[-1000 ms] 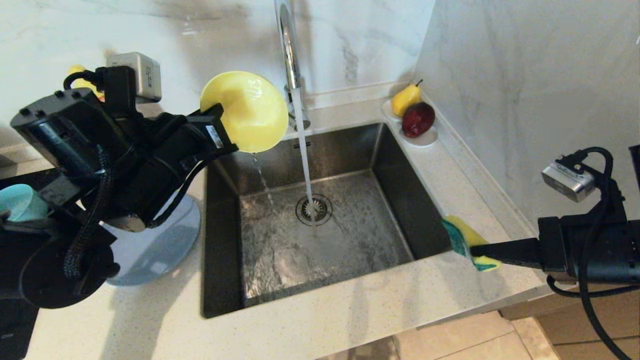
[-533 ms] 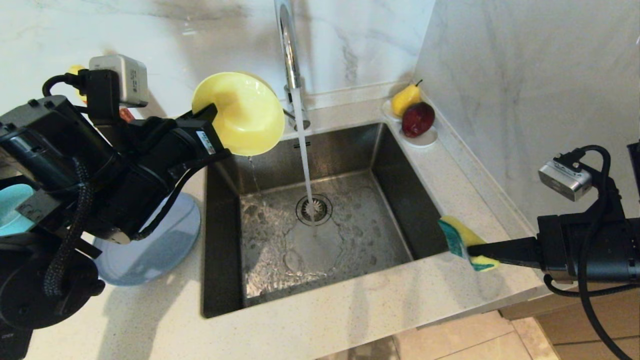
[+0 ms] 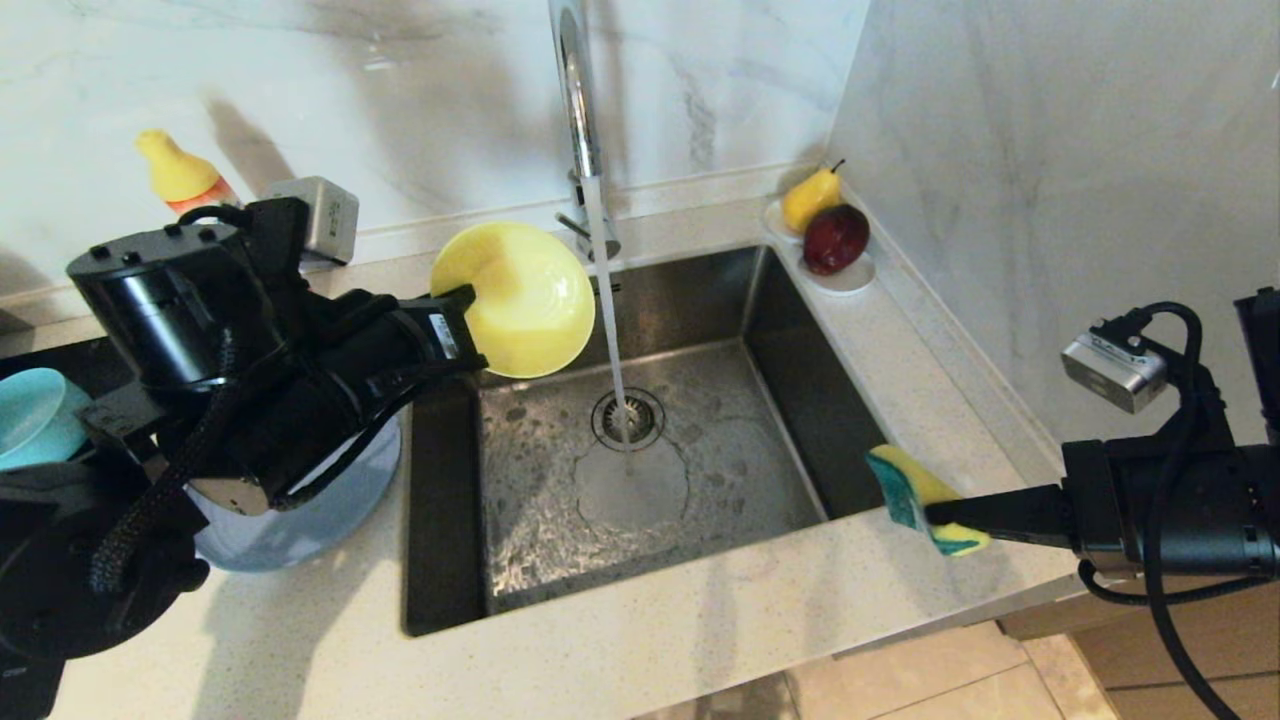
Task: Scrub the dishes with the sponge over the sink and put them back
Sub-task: Wipe the bowl
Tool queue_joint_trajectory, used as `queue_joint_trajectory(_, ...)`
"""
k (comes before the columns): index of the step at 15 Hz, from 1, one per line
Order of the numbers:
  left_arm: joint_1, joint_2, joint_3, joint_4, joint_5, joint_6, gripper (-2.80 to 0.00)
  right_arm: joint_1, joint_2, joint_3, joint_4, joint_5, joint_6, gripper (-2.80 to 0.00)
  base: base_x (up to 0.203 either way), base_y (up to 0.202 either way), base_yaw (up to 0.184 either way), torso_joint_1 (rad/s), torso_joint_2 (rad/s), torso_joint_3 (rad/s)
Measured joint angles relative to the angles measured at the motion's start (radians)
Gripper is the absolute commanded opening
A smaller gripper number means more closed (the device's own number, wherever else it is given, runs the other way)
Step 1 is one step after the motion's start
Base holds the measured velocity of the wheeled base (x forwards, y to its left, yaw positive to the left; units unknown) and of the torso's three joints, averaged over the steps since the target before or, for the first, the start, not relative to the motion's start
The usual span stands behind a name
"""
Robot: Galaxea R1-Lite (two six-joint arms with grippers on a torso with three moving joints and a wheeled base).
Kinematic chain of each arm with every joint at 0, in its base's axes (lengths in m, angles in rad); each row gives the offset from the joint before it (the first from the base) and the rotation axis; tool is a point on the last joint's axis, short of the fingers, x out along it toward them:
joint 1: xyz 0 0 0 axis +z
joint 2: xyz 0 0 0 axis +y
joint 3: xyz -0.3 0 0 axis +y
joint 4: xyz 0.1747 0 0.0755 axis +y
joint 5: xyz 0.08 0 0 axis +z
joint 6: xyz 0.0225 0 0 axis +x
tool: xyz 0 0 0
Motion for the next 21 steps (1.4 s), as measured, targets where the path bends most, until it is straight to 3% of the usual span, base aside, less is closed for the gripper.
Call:
queue_joint_trajectory(4, -0.023, -0.044, -0.161, 0.512, -0.115, -0.263, -2.80, 0.004, -0.026, -0.018, 0.020, 0.003, -0.004, -2.80, 0.000, 0.000, 0.000, 0.000, 0.00, 0.000)
queue_joint_trajectory(6, -0.048, -0.054, -0.189, 0.659, -0.139, -0.303, -2.80, 0.010, -0.038, -0.030, 0.020, 0.007, -0.005, -2.80, 0.000, 0.000, 0.000, 0.000, 0.00, 0.000)
queue_joint_trajectory(9, -0.132, -0.033, -0.195, 0.700, -0.134, -0.317, -2.80, 0.030, -0.055, -0.055, 0.014, 0.045, -0.005, -2.80, 0.000, 0.000, 0.000, 0.000, 0.00, 0.000)
queue_joint_trajectory(13, -0.188, -0.004, -0.187, 0.703, -0.131, -0.331, -2.80, 0.047, -0.068, -0.086, 0.023, 0.065, -0.005, -2.80, 0.000, 0.000, 0.000, 0.000, 0.00, 0.000)
queue_joint_trajectory(17, -0.242, 0.062, -0.186, 0.689, -0.039, -0.340, -2.80, 0.100, -0.081, -0.116, 0.022, 0.070, -0.004, -2.80, 0.000, 0.000, 0.000, 0.000, 0.00, 0.000)
queue_joint_trajectory(21, -0.257, 0.120, -0.239, 0.688, 0.003, -0.411, -2.80, 0.176, -0.059, -0.171, 0.023, 0.069, -0.003, -2.80, 0.000, 0.000, 0.000, 0.000, 0.00, 0.000)
